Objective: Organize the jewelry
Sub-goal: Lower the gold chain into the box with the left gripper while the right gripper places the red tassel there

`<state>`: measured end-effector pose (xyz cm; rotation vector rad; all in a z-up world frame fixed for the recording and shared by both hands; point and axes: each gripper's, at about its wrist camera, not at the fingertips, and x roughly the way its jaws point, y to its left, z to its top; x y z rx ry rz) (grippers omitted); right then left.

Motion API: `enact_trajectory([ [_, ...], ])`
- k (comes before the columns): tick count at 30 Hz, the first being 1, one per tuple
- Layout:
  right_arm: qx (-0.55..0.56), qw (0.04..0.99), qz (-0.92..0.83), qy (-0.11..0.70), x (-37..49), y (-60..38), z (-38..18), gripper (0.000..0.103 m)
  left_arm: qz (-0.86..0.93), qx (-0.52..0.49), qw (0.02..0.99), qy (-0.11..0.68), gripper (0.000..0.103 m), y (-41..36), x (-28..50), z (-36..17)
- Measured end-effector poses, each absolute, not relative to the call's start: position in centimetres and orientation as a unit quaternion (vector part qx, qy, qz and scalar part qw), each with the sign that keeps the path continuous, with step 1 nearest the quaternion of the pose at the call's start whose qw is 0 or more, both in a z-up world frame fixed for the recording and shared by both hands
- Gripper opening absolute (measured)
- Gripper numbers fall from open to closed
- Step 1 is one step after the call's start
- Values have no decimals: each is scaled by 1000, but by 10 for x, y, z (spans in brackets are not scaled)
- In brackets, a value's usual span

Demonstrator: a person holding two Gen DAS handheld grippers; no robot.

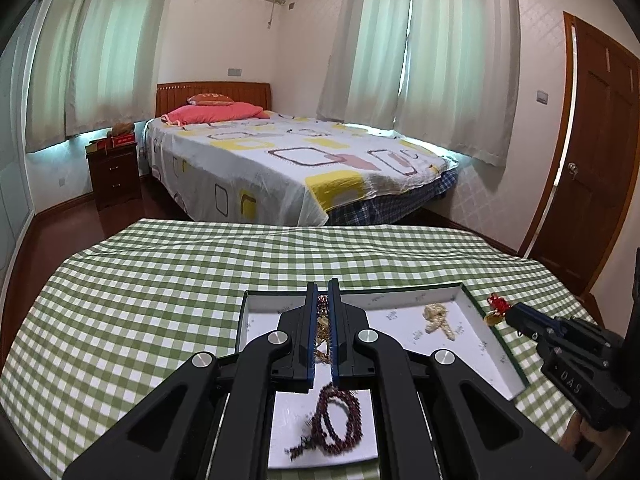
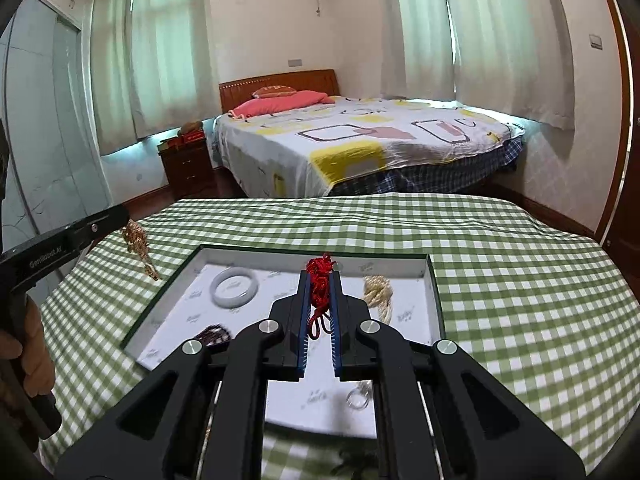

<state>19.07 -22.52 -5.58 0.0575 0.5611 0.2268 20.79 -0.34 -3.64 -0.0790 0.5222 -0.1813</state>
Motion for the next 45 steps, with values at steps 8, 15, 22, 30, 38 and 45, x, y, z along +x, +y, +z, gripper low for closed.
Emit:
enact_trajectory([
  [8,32,941,105,320,225,-226,-95,9,-76,-38,947,310,6,-2,240,-85],
  [15,30,927,99,361,243,-224,-123,9,-66,-37,935,346,6,2,254,-114],
  [22,27,918,99,384,253,-222,-131,9,-65,-38,924,376,6,2,264,-128],
  [30,35,910,96,402,256,-225,-138,11,-60,-50,915,395,6,5,266,-138],
  [38,35,911,95,399,254,-226,-137,22,-53,-47,913,402,9,2,265,-143],
  [45,38,917,93,387,248,-230,-129,24,-50,-41,920,388,46,-2,257,-140],
])
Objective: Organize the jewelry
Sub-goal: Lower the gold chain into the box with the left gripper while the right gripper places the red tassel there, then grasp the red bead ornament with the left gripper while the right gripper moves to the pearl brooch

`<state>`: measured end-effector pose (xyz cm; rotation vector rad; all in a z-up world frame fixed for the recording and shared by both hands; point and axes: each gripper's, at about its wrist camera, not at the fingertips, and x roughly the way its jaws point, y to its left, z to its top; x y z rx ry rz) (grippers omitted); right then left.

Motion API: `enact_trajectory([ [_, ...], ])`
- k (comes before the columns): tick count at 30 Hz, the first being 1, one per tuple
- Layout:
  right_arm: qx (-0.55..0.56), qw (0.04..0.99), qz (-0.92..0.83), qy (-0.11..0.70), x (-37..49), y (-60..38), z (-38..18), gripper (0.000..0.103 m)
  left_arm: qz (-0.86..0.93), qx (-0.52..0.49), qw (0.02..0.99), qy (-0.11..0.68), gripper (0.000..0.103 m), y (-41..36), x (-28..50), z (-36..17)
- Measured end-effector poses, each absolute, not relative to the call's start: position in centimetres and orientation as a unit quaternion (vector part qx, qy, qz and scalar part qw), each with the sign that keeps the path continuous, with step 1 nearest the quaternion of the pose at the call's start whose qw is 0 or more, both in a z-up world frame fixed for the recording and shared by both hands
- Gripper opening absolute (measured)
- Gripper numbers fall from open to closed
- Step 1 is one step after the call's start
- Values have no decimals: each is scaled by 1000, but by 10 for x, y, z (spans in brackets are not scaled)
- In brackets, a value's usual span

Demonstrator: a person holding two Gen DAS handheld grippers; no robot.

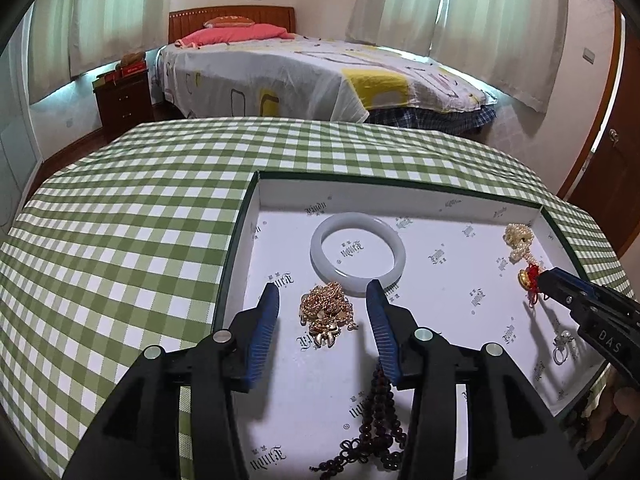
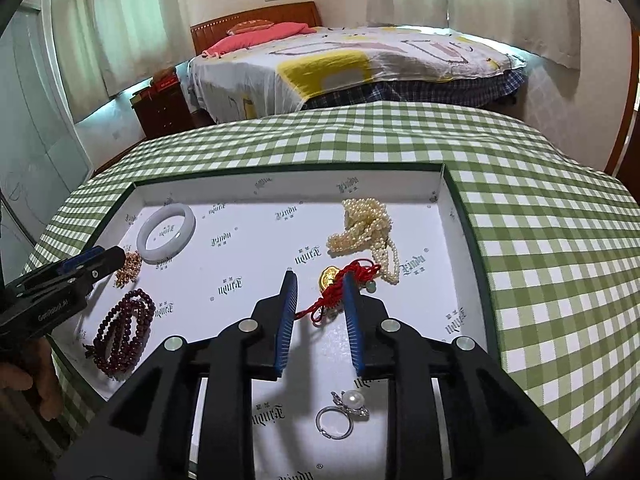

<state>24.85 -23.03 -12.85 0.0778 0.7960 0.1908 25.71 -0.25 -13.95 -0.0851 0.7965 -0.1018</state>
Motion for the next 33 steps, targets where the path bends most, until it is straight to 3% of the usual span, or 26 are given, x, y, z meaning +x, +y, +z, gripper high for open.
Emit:
enact_trajectory([
  [3,37,921,91,376,244,-232,-119,30,-52,-37,922,382,46,-4,253,-135],
  [7,36,927,92,362,233,-232,-106,30,-53,-31,930,364,55,-5,241,-122],
  [13,32,933,89,346,211,-235,-87,30,-60,-21,940,335,59,-7,218,-101],
  [23,32,932,80,351,170,-244,-82,30,-71,-18,944,321,59,-15,183,-85],
  [33,37,926,69,369,134,-259,-95,30,-86,-11,936,342,59,-29,151,-104],
])
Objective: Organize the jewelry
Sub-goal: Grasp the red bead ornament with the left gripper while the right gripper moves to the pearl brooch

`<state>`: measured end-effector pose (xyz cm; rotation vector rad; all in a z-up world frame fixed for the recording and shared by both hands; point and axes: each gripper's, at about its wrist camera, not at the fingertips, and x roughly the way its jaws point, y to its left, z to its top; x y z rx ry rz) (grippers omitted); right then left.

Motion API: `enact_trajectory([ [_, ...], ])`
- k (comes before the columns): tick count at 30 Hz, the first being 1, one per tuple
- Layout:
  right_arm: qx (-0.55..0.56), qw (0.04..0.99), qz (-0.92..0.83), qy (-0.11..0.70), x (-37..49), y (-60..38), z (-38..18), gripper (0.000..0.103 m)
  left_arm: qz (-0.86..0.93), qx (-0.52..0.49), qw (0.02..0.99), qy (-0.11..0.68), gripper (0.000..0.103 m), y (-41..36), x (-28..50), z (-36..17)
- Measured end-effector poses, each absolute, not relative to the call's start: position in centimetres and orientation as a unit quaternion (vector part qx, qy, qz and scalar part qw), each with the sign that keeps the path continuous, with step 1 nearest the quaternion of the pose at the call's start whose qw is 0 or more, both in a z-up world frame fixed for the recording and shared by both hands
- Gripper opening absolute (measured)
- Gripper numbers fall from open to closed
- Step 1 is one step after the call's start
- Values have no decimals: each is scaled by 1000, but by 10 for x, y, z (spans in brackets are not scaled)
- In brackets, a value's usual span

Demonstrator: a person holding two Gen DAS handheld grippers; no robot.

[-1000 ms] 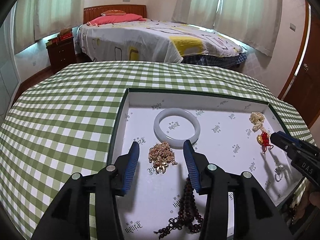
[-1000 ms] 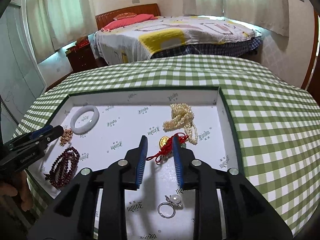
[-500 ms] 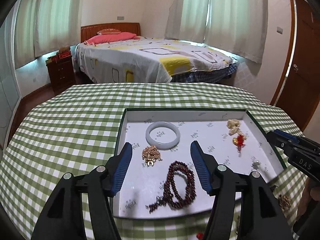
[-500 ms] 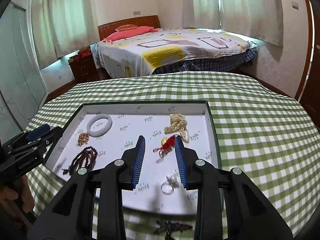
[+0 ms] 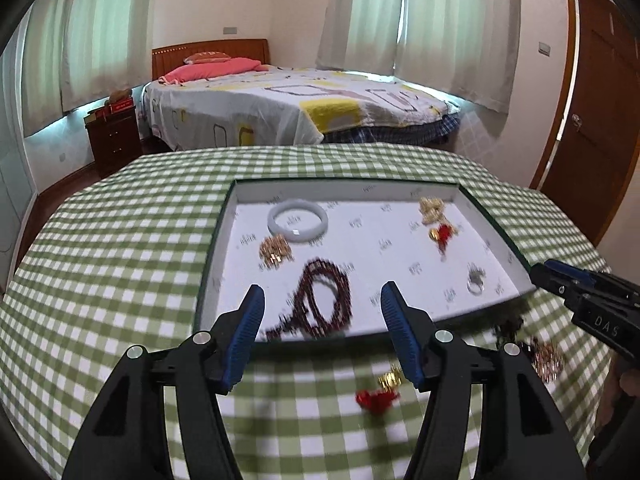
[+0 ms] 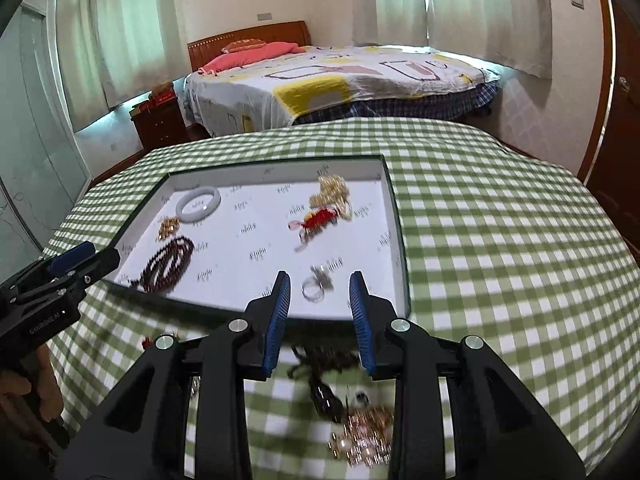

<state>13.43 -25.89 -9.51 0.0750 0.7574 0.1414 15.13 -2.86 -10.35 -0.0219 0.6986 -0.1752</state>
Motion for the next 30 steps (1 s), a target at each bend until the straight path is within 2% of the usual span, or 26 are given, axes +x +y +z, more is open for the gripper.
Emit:
enact_trajectory([
  [24,70,915,45,394,92,-291,-121,30,-109,25,910,400,58,-62,129,-151],
  [26,71,915,45,395,91,-291,-122,30,-114,26,906,406,50,-63,130,-154],
  [30,71,914,45,396,91,-291,-123,30,-116,28,904,411,46,-64,130,-156],
])
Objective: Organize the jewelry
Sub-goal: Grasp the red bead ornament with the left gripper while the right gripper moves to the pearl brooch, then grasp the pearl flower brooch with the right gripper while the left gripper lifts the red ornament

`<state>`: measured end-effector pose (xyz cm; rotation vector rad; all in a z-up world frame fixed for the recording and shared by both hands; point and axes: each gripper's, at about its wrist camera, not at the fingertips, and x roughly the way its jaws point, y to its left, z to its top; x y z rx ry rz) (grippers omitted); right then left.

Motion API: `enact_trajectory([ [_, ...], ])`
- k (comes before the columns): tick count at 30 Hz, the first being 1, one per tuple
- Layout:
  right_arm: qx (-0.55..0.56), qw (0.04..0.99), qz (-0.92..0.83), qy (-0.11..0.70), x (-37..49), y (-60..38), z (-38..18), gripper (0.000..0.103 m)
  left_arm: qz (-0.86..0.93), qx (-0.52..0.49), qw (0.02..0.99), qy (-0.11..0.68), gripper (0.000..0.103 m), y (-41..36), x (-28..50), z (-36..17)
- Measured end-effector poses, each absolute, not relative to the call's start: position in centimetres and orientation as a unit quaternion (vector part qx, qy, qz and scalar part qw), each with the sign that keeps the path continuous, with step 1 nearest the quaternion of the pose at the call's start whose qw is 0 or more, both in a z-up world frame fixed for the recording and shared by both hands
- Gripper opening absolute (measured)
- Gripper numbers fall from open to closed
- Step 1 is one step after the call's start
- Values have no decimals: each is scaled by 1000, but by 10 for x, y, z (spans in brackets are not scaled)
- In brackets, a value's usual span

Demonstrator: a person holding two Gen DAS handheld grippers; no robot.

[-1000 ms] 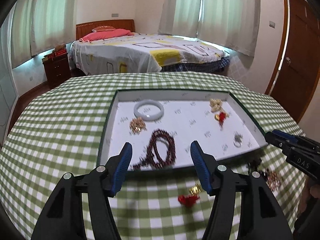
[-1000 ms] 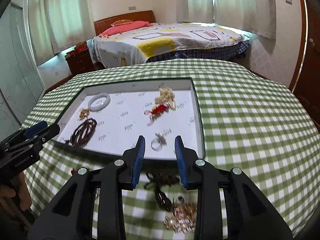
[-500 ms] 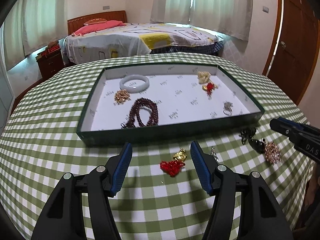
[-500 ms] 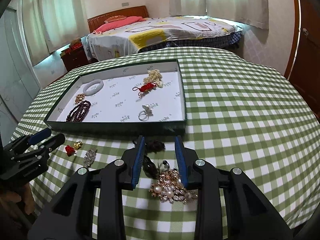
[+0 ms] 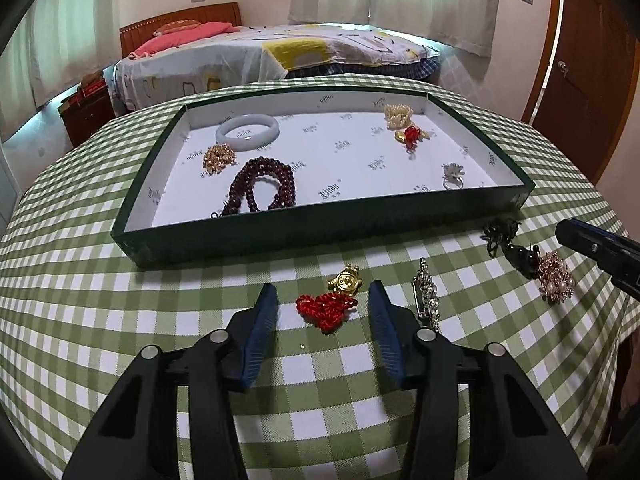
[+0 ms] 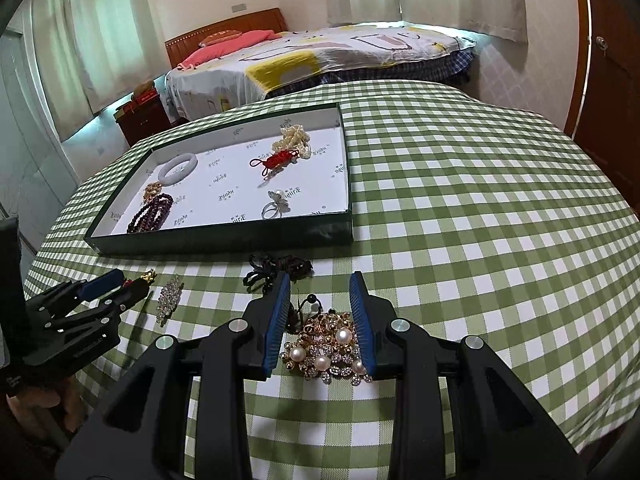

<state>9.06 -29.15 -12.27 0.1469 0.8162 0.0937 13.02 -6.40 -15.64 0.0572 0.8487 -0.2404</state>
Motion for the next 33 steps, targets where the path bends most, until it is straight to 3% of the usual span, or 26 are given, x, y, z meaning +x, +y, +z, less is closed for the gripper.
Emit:
enact_trajectory([
  [3,71,913,45,399,90,-291,-124,30,-116,29,904,410,43,-64,130,-157],
  [8,71,912,44,403,91,-290,-127,30,-115,42,906,406,22,-65,129,-156],
  [11,69,911,42,405,90,-291,-129,30,-117,48,907,403,17,-66,128,-156],
  [26,61,902,33,425,79,-294,-141,31,-110,26,914,390,14,-48,120,-142],
  [28,59,902,35,426,78,-292,-142,34,-107,22,915,389,14,-44,119,-140],
  [30,56,902,36,426,78,-289,-142,47,-105,19,915,388,14,-41,118,-139],
  [33,51,901,37,429,78,-286,-144,49,-102,17,916,388,14,-39,117,-139],
])
